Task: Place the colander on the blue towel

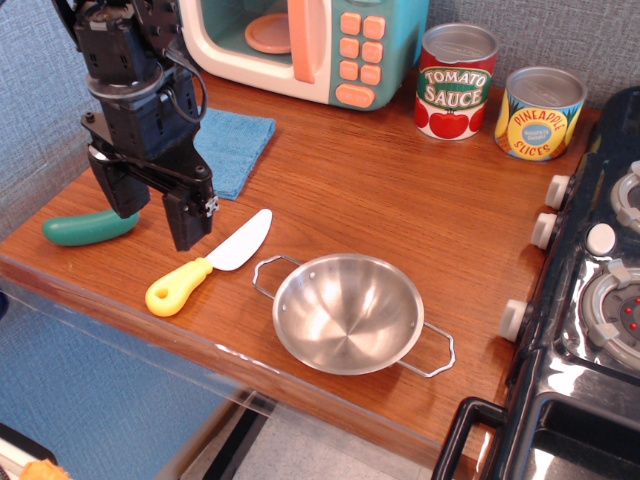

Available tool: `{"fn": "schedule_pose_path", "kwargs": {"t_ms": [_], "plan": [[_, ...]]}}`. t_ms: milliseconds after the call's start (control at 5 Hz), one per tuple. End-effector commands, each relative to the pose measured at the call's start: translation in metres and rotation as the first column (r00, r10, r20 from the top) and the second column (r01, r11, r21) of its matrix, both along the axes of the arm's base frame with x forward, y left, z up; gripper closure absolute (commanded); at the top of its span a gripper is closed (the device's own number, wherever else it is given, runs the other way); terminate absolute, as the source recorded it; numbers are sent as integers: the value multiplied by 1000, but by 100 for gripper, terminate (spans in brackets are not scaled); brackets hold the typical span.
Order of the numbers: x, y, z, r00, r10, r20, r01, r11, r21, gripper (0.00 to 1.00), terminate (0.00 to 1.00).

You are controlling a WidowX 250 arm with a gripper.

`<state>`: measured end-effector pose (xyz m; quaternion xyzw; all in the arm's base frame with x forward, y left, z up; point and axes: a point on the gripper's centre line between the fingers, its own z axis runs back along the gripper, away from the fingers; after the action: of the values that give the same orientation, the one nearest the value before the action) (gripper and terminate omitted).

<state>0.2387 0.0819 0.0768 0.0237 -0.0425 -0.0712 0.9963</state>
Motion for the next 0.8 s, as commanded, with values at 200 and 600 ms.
{"fn": "schedule_pose_path", "kwargs": {"t_ms": [200,600], "plan": [[8,-35,5,994,-106,26,106,994,9,0,0],[30,-79,3,976,-214,46,212,977,35,0,0]]}}
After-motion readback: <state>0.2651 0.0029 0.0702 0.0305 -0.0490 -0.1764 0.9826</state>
